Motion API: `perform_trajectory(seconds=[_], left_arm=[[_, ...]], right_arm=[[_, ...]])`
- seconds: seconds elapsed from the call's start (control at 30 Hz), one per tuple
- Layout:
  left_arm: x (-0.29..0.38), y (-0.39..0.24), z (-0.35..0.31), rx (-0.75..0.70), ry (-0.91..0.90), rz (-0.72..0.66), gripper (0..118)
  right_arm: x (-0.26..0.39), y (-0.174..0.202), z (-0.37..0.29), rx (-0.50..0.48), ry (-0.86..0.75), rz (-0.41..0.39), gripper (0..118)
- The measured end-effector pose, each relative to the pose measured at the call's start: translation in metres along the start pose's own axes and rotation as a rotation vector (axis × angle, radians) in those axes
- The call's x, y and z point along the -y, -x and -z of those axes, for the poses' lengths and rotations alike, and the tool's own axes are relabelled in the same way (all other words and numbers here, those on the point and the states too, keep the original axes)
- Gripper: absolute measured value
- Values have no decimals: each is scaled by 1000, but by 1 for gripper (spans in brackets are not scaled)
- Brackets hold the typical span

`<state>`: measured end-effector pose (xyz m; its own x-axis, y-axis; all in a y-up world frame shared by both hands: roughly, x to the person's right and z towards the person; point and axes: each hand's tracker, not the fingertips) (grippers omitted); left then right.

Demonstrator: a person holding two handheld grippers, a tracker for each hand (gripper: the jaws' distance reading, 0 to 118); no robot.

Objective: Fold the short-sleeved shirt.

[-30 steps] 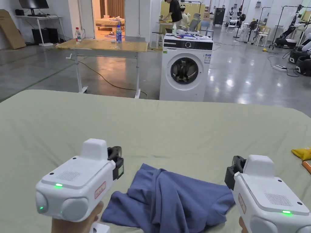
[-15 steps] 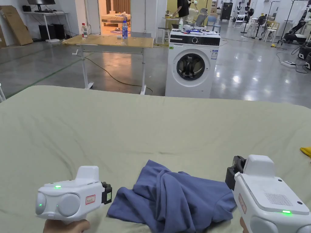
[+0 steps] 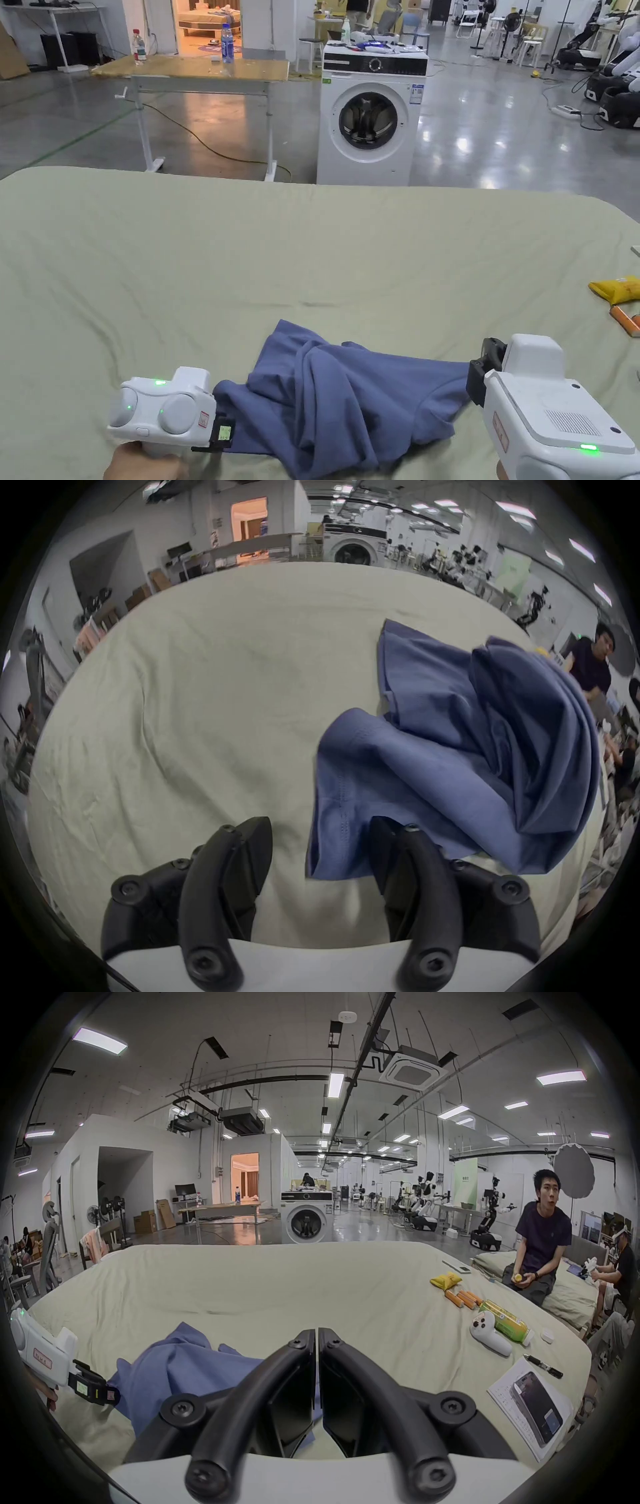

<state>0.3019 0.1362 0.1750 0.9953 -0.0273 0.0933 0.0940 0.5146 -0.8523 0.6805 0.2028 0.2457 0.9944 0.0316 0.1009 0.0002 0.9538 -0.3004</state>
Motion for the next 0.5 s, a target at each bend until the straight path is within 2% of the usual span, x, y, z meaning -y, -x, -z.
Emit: perform_trajectory(seconds=[0.03,0.1,0.13,0.17,0.23,0.27,0.3,0.4,0.43,0.5], left_arm=[[-2,-40,-13,4,-17,26,44],[1,-63,-29,17,-21,71,13],[2,-73,-36,34,-24,73,3],[0,-47,-5,46,-26,83,1],[2,-49,-11,55,-37,74,0],[2,-49,-16,79,-49,42,0],[-1,-24,-2,131,-43,-23,0],[0,-5,-8,147,-82,-45,0],[1,-1,-10,158,-100,-50,0],[-1,10,-16,185,-130,-85,0]], right_arm=[[2,-2,1,4,7,1,1],[3,-8,6,14,25,0,1],[4,-11,9,21,39,5,1],[4,-15,13,29,65,17,1],[5,-24,24,36,114,44,3],[6,-29,29,36,121,52,7],[6,-33,36,37,142,56,20],[5,-42,65,5,239,57,53],[5,-44,79,-5,284,52,59],[8,-47,105,-15,347,53,61]])
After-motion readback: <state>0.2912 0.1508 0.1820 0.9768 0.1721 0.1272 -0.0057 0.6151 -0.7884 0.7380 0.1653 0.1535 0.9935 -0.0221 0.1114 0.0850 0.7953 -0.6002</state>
